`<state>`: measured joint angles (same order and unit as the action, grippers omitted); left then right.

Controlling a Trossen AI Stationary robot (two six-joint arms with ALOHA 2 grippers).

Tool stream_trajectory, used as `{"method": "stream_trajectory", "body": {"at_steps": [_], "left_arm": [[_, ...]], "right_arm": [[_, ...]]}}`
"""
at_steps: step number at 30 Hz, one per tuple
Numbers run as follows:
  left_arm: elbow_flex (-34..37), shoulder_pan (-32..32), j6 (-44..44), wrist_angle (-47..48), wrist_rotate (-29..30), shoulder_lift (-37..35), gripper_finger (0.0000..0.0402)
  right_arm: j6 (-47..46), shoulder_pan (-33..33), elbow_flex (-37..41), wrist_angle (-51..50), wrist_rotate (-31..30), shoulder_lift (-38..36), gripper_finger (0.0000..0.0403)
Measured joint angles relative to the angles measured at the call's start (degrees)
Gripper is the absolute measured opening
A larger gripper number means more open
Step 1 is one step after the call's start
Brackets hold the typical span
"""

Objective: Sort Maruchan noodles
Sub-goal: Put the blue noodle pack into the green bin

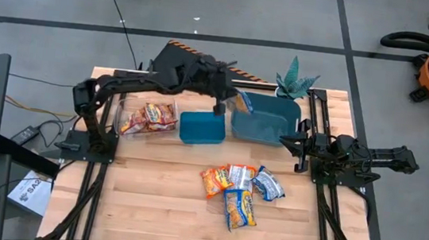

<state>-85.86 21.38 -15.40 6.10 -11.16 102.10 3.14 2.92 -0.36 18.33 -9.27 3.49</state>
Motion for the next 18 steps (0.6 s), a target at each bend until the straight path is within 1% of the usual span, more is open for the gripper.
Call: {"method": "stream_trajectory", "body": {"at_steps": [2,8,14,18], "left_arm": [[0.2,-1.0,1.3,0.2,2.3,0.7,0.0004],[0.1,-3.2,1.1,-0.8,4.7,1.3,0.0003],[0.1,-2.5,0.5,-1.3,5.0,1.2,0.0002],[0.1,-2.1,-0.2,-2.1,3.6,1.2,0.0002]], "right_arm": [[0.0,0.0,0.0,0.0,0.0,0.0,0.0055],[0.0,0.0,0.0,0.0,0.0,0.0,0.0055],[0.0,0.0,0.0,0.0,0.0,0.0,0.0055],[0.0,0.0,0.0,0.0,0.0,0.0,0.0055]]}}
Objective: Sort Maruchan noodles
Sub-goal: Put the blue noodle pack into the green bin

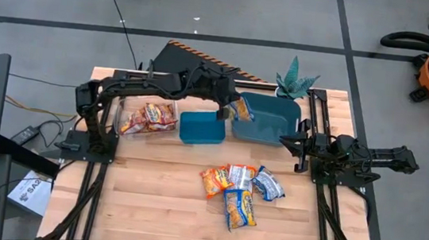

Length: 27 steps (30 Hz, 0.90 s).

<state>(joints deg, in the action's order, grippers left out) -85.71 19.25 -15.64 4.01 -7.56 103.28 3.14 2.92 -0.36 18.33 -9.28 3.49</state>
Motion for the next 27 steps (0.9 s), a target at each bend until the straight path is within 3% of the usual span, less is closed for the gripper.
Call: {"method": "stream_trajectory", "body": {"at_steps": [21,27], "left_arm": [[-0.3,0.8,7.6,1.0,-0.2,-2.8,0.0005],[-0.3,1.9,5.5,2.2,-0.6,-3.7,0.0006]], "right_arm": [[0.0,0.0,0.0,0.0,0.0,0.0,0.0055],[0.0,0.0,0.0,0.0,0.0,0.0,0.0055]]}}
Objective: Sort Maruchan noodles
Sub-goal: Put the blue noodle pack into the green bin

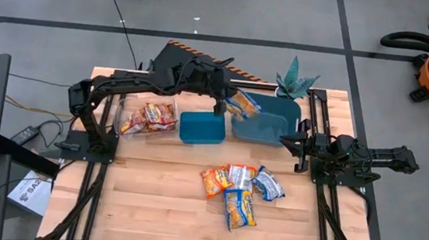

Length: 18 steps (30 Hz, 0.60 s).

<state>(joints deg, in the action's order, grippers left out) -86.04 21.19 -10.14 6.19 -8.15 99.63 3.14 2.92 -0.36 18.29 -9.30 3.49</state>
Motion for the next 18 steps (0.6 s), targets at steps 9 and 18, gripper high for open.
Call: {"method": "stream_trajectory", "body": {"at_steps": [9,18], "left_arm": [[0.0,2.2,0.9,3.7,-3.3,0.0,0.0006],[0.0,0.5,2.0,6.9,-1.0,0.0,0.0006]], "right_arm": [[0.0,0.0,0.0,0.0,0.0,0.0,0.0055],[0.0,0.0,0.0,0.0,0.0,0.0,0.0055]]}}
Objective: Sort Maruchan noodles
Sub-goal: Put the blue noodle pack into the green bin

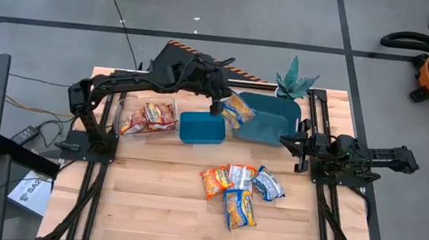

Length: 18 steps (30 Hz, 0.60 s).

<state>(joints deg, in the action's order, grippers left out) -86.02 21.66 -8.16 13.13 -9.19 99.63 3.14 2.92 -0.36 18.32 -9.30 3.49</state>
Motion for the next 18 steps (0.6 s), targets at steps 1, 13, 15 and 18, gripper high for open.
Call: {"method": "stream_trajectory", "body": {"at_steps": [1,13,15,18], "left_arm": [[0.0,-0.2,-0.4,-0.1,0.5,0.0,0.0006],[0.0,-2.4,-3.4,1.1,1.1,0.0,0.0006],[0.0,-2.8,-3.4,1.1,1.1,0.0,0.0006],[0.0,-3.7,-3.4,1.3,2.0,-0.1,0.0006]], "right_arm": [[0.0,0.0,0.0,0.0,0.0,0.0,0.0055],[0.0,0.0,0.0,0.0,0.0,0.0,0.0055],[0.0,0.0,0.0,0.0,0.0,0.0,0.0055],[0.0,0.0,0.0,0.0,0.0,0.0,0.0055]]}}
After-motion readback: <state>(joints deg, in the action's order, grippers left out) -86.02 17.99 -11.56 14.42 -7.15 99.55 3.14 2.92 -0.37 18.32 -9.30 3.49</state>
